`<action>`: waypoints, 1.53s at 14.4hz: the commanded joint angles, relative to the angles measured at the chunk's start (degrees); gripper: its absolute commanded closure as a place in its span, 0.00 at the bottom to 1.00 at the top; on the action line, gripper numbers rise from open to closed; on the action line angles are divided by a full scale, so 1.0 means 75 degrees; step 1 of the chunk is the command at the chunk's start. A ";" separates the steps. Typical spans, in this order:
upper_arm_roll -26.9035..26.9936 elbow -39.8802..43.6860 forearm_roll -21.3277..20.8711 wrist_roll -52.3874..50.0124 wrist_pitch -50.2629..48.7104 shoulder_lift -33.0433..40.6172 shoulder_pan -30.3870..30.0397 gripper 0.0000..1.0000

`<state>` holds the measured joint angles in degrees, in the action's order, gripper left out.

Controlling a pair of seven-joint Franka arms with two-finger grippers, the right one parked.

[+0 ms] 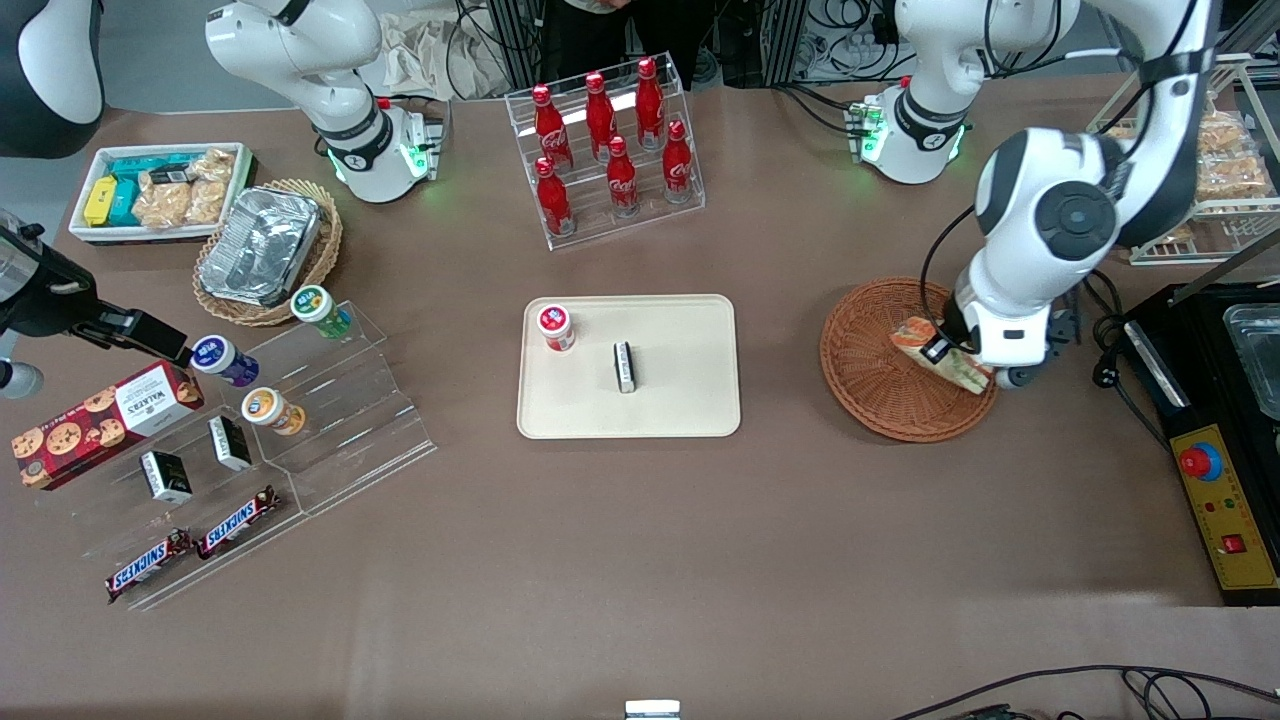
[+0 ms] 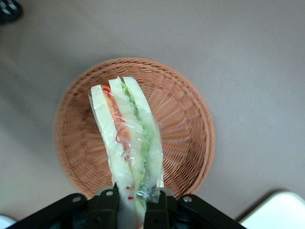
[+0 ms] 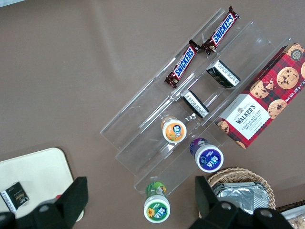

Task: Place sandwich from basket to tray
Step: 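Carry the held sandwich over the white tray beside the black box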

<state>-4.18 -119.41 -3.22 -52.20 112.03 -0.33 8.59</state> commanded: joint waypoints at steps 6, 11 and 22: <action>0.0030 0.2982 0.0230 0.1827 -0.3415 -0.0401 -0.0137 1.00; -0.0052 0.2949 0.0124 0.1792 -0.3500 -0.0343 0.0131 1.00; -0.0532 0.2995 0.0792 0.0914 -0.3151 -0.0881 0.1420 1.00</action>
<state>-8.10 -99.10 2.01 -43.41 87.85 -4.62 16.74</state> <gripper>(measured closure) 0.811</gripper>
